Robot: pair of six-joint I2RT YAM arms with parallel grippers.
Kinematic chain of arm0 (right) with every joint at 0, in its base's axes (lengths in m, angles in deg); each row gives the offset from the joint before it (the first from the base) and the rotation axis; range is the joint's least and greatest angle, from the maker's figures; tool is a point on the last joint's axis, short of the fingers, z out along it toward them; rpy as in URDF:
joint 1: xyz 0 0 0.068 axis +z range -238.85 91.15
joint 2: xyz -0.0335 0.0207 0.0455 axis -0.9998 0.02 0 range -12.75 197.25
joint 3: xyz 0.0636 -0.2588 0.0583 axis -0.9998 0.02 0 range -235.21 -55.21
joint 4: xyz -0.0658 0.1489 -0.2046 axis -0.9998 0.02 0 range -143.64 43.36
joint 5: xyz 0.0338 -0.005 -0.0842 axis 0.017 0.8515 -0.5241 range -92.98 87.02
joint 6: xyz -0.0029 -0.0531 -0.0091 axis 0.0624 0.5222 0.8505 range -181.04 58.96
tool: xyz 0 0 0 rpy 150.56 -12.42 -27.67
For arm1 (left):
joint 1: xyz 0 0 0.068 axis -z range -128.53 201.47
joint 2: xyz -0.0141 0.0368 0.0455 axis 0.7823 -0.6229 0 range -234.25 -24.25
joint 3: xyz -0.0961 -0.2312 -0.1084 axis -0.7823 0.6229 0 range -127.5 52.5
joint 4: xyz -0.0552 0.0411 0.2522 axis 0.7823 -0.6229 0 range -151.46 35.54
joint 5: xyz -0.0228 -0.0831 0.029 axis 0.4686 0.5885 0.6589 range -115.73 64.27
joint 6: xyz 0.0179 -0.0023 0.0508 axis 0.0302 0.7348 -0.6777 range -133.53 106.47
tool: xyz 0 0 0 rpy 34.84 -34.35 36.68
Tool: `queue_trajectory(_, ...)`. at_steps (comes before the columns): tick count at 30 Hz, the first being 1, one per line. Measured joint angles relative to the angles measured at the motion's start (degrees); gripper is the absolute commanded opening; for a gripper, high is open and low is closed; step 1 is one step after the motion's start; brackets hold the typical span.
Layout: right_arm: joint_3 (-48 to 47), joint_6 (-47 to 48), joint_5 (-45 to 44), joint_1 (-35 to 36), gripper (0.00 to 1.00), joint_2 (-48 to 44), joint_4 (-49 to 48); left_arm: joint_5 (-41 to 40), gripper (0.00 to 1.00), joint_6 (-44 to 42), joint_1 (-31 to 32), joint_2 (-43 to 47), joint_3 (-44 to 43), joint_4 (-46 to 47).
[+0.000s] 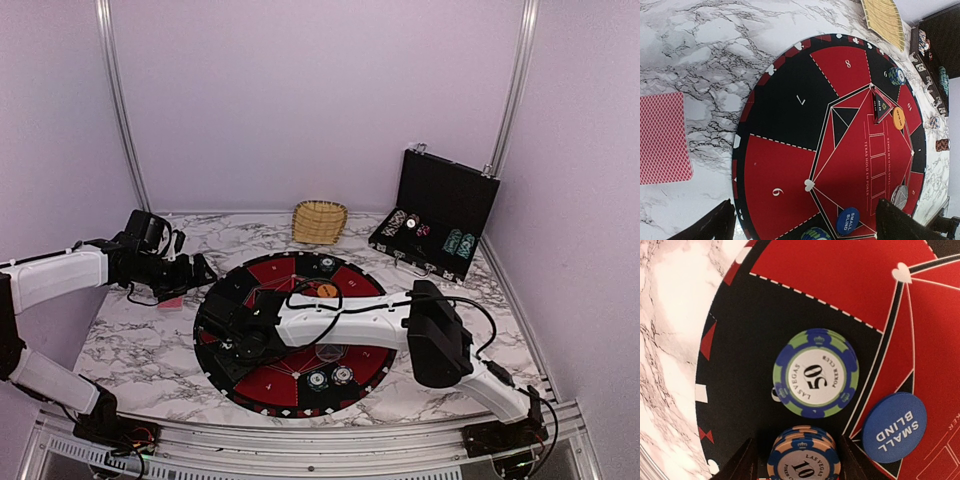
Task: Distribute texas hold em gaming equipment
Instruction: Place the poker chips pile in the small blind area.
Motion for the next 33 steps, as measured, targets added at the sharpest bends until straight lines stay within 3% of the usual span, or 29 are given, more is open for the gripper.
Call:
queue_trajectory(22, 3.85, -0.09, -1.2, 0.61, 0.58, -5.07, 1.38, 0.0, 0.99, -0.02, 0.0, 0.0, 0.22, 0.11)
queue_trajectory(33, 16.72, -0.24, -2.23, -1.11, 0.58, -18.14, -0.55, 0.35, 0.99, 0.02, 0.0, 0.0, 0.22, 0.13)
